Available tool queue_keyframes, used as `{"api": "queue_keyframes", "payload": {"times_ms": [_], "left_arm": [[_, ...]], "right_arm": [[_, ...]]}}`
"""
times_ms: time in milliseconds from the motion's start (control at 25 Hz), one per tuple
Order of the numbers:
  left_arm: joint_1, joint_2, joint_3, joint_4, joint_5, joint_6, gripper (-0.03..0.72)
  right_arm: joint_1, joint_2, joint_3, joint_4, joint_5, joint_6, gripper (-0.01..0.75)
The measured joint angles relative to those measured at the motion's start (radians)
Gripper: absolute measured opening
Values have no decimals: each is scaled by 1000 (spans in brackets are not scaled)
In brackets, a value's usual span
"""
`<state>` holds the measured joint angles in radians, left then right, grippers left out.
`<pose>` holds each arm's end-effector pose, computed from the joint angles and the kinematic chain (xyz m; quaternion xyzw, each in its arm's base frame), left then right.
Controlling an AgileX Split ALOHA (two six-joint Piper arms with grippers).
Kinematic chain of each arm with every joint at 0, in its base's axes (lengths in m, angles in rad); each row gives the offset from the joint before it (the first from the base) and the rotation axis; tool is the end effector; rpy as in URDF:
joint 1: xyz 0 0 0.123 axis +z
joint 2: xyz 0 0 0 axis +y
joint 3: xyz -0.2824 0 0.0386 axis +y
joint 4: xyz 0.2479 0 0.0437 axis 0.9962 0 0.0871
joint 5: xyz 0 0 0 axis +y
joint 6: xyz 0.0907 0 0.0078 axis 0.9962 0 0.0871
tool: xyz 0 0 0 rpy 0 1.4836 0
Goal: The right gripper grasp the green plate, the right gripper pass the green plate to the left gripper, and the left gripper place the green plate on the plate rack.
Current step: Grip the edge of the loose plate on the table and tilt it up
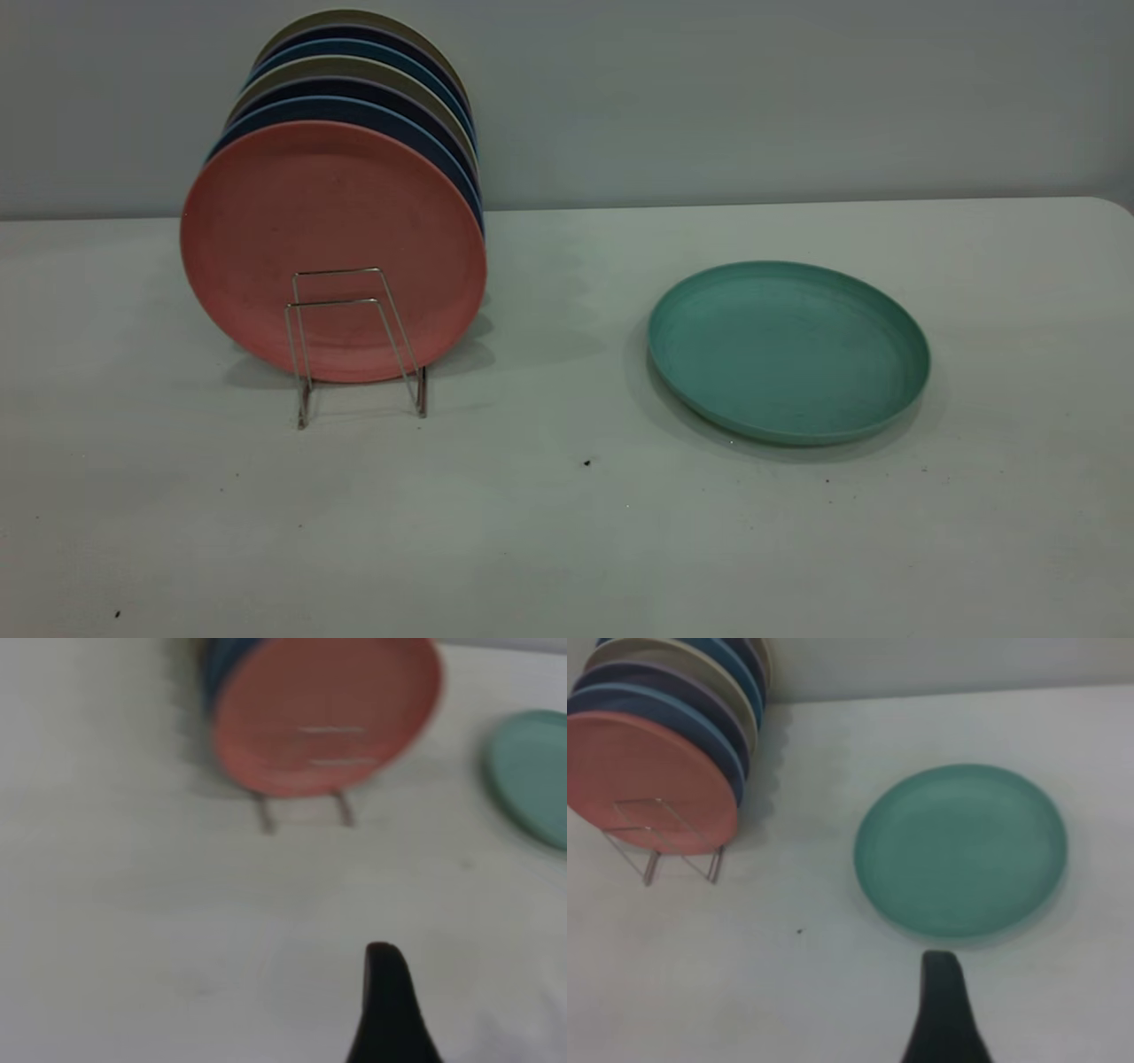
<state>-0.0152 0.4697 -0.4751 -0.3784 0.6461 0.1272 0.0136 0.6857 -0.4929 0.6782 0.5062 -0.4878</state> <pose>0.0900 -0.0217 0.2862 -0.0148 0.8611 -0.1450 0.4872 0.1326 0.0296 0.2844 -0.0296 0.8561 0.1674 0.4880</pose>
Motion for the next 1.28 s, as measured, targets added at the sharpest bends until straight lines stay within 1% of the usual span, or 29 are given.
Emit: {"api": "queue_keyframes", "payload": {"times_ms": [200, 360, 480, 640, 720, 880, 1280], "left_arm": [[0, 158, -12, -257, -50, 191, 518], [0, 232, -12, -361, -83, 284, 518], [0, 254, -12, -378, -98, 306, 518], [0, 255, -12, -382, -117, 319, 518], [0, 255, -12, -382, -121, 323, 518], [0, 255, -12, -383, -114, 323, 518], [0, 255, -12, -385, -100, 323, 518]], "right_arm": [[0, 235, -12, 170, -94, -189, 559], [-6, 453, -99, 292, -110, -345, 548], [-45, 634, -201, 390, -77, -442, 547], [-132, 881, -340, 515, 3, -566, 546], [-181, 989, -397, 555, 40, -612, 546], [-247, 1182, -492, 574, 84, -663, 546], [-257, 1526, -666, 584, 88, -712, 546]]}}
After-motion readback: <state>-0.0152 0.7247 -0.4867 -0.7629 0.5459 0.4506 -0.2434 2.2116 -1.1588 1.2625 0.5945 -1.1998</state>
